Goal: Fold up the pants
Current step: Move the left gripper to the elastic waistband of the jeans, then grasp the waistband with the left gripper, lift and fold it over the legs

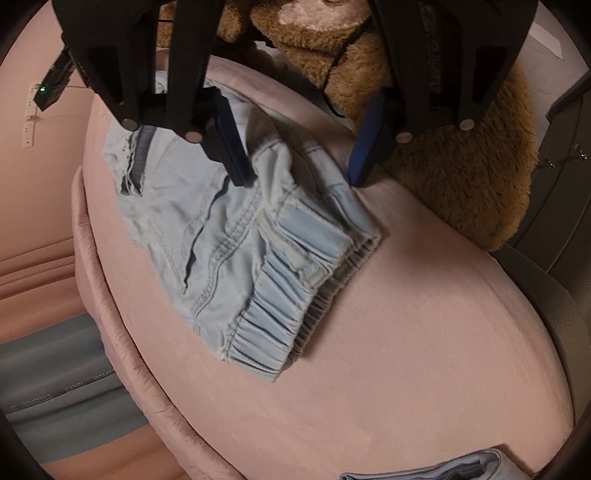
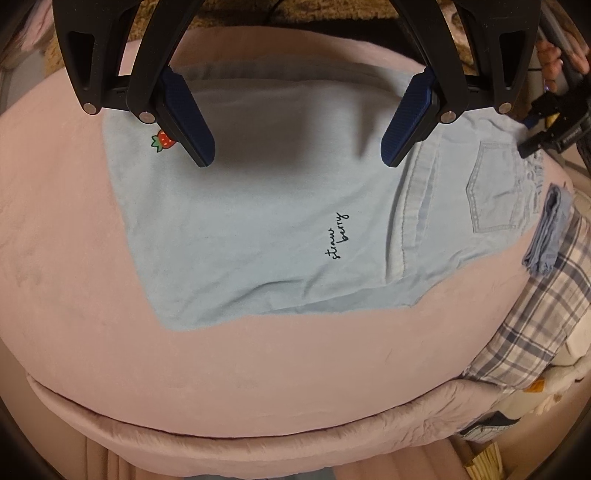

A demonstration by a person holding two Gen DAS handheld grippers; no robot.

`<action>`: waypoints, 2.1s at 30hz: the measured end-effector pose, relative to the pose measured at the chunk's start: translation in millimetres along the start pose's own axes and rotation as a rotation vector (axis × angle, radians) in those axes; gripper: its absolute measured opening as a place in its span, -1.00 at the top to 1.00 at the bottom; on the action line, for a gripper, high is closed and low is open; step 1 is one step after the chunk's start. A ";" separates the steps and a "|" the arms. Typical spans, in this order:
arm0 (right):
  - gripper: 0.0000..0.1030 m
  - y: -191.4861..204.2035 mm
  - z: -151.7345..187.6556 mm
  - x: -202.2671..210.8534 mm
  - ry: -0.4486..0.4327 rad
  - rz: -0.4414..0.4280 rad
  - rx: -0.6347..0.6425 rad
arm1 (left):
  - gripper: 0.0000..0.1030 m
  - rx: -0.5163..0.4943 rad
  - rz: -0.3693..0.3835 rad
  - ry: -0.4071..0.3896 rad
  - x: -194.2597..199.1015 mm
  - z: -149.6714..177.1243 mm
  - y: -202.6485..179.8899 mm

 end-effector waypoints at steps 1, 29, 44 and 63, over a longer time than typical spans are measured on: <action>-0.77 -0.4 0.1 -0.2 0.002 0.000 -0.002 | -0.03 0.003 -0.002 0.000 0.6 0.6 0.1; -0.77 -8.0 4.7 3.3 0.000 -0.010 -0.030 | 0.68 -0.186 0.098 -0.105 17.8 -10.8 -62.1; -0.77 -25.6 11.6 10.1 -0.022 -0.023 -0.108 | 0.68 -0.541 0.180 -0.061 -1.8 25.1 -169.8; -0.77 -48.9 19.9 11.9 -0.023 -0.047 -0.189 | 0.63 -0.701 0.075 0.181 -96.4 65.6 -184.9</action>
Point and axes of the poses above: each gripper's, at about its wrist camera, not at the fingertips, and x roughly against the way its jaws point, y to its left, z to its underside, the point moved 1 cm from there along -x, roughly the way its jaws point, and after that the axes turned 9 degrees about z, right-handed, at the moved point
